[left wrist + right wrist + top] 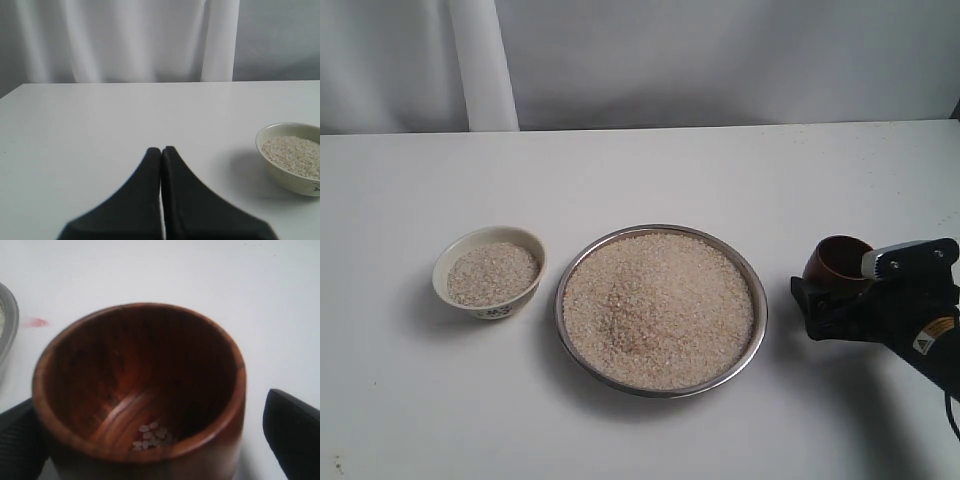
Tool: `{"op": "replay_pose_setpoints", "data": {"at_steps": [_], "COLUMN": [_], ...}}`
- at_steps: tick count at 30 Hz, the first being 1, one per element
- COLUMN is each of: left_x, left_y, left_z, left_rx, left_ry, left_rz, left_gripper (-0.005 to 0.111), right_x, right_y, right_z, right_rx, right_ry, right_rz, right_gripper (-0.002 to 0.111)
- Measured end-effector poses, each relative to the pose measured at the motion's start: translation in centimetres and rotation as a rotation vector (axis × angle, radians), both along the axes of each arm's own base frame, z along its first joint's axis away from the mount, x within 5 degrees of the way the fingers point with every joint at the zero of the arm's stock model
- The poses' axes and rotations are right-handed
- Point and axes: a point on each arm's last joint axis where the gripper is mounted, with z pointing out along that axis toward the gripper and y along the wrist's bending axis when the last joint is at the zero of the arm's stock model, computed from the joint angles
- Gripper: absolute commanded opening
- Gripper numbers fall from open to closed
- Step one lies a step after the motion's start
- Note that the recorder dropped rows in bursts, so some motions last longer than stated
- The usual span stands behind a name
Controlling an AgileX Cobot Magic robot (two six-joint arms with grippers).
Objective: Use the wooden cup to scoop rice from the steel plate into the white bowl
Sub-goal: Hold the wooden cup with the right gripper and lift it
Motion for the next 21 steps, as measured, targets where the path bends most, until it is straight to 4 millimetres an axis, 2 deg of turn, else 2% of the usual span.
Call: {"op": "replay_pose_setpoints", "data": {"at_steps": [18, 21], "left_x": [0.00, 0.00], "left_y": [0.00, 0.00], "left_z": [0.00, 0.00], "left_rx": [0.000, 0.000], "left_ry": [0.000, 0.000], "left_rz": [0.000, 0.000], "left_gripper": [0.000, 0.000], "right_x": [-0.10, 0.36], "right_y": [-0.14, -0.14], "right_z": [-0.28, -0.28], "right_rx": [0.008, 0.003], "right_ry": [0.038, 0.039], "right_rz": [-0.021, -0.021], "right_gripper": [0.105, 0.105]}}
